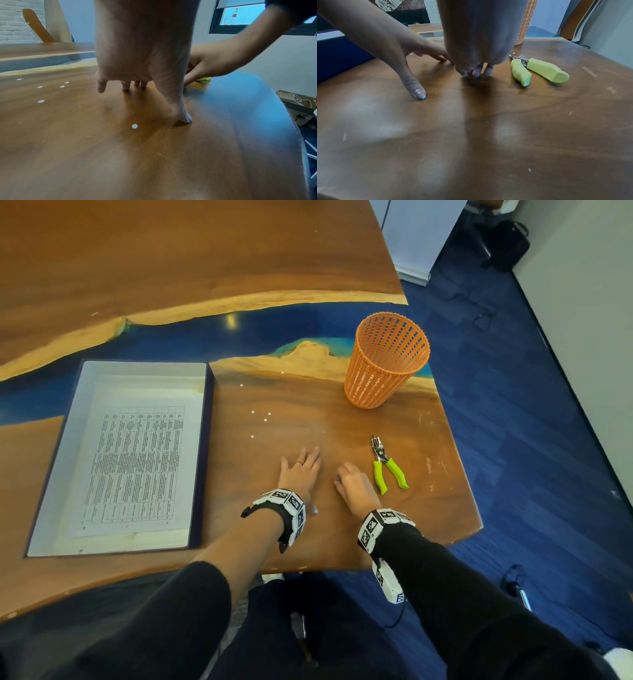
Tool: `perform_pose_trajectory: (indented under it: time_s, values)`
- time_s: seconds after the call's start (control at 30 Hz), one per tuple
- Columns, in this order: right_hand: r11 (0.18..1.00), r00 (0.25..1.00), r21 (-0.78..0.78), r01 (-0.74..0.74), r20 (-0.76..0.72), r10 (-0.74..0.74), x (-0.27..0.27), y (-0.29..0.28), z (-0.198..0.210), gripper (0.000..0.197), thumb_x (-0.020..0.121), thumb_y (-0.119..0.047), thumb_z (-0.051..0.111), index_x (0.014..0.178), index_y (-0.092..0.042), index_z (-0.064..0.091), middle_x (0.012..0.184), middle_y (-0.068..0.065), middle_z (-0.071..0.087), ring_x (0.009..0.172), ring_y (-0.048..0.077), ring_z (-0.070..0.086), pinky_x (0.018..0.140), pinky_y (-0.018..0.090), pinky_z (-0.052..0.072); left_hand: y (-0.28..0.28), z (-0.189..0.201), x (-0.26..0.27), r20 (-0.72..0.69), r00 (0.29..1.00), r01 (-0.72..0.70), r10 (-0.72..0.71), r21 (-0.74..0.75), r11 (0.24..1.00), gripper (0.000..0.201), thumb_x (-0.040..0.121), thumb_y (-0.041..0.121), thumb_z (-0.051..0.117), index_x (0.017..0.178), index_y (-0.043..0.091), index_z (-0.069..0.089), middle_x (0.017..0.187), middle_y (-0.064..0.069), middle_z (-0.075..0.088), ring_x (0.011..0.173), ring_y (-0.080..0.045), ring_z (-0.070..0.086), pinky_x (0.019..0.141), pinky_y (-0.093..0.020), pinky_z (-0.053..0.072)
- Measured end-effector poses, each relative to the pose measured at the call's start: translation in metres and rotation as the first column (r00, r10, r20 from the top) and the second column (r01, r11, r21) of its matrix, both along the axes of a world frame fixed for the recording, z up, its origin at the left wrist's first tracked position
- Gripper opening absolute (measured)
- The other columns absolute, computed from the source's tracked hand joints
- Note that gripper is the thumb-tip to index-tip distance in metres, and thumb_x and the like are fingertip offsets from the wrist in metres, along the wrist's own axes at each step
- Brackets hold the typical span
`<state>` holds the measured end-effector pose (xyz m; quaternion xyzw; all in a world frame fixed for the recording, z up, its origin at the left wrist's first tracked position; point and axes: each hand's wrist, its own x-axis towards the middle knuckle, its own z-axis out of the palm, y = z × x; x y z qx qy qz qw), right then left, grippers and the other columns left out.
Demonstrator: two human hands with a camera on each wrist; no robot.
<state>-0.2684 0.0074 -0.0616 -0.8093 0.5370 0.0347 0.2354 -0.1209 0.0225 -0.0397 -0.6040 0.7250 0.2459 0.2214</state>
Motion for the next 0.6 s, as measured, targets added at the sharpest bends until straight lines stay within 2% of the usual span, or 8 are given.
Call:
perform_pose_trajectory:
  time_s: [0.17, 0.3, 0.4, 0.47, 0.6]
  values:
    - [0.996, 0.998, -0.073, 0.041, 0.056, -0.037, 0.006, -0.015, 0.013, 0.019, 0.094, -0.013, 0.047, 0.101, 0.002, 0.057, 0.107, 0.020, 0.054, 0.092, 0.038, 0.057, 0.080, 0.045, 0.045, -0.006, 0.004, 0.002, 0.012, 1.000, 0.023, -0.023, 0.014, 1.000, 0.119, 0.071, 0.055, 0.073, 0.152, 0.013, -0.003, 0.160, 0.001, -0.013, 0.149, -0.021, -0.004, 0.115, -0.059, 0.014]
    - [0.969, 0.985, -0.243, 0.051, 0.174, -0.008, 0.012, -0.043, 0.040, 0.012, 0.092, -0.007, 0.050, 0.093, 0.002, 0.058, 0.098, 0.020, 0.055, 0.087, 0.036, 0.056, 0.076, 0.048, 0.048, -0.013, 0.011, 0.002, -0.003, 0.999, 0.032, -0.032, -0.011, 0.999, 0.110, 0.072, 0.053, 0.073, 0.151, 0.012, 0.008, 0.161, -0.001, 0.000, 0.148, -0.023, 0.012, 0.112, -0.056, 0.018]
    - [0.913, 0.965, -0.400, 0.080, 0.262, 0.030, 0.015, -0.071, 0.068, 0.005, 0.088, -0.001, 0.054, 0.089, 0.002, 0.058, 0.090, 0.020, 0.056, 0.078, 0.033, 0.057, 0.070, 0.047, 0.051, -0.021, 0.016, 0.002, -0.007, 0.999, 0.041, -0.041, -0.008, 0.999, 0.103, 0.074, 0.047, 0.073, 0.150, 0.012, 0.014, 0.159, -0.002, 0.007, 0.145, -0.024, 0.020, 0.113, -0.054, 0.020]
    - [0.863, 0.958, -0.489, 0.128, 0.286, 0.020, 0.014, -0.089, 0.090, 0.005, 0.088, -0.001, 0.054, 0.090, 0.001, 0.058, 0.089, 0.018, 0.057, 0.077, 0.030, 0.057, 0.068, 0.042, 0.052, -0.025, 0.018, 0.002, 0.003, 0.999, 0.053, -0.053, -0.005, 0.999, 0.099, 0.076, 0.047, 0.073, 0.149, 0.012, 0.017, 0.158, -0.002, 0.010, 0.144, -0.025, 0.022, 0.113, -0.053, 0.022]
    - [0.801, 0.926, -0.533, 0.272, 0.371, -0.068, 0.003, -0.122, 0.123, 0.009, 0.093, -0.009, 0.049, 0.093, -0.003, 0.057, 0.094, 0.013, 0.055, 0.081, 0.025, 0.053, 0.072, 0.037, 0.045, -0.029, 0.016, 0.002, 0.019, 0.996, 0.084, -0.083, -0.014, 0.996, 0.094, 0.078, 0.048, 0.070, 0.148, 0.012, 0.020, 0.157, -0.002, 0.011, 0.143, -0.024, 0.024, 0.110, -0.050, 0.025]
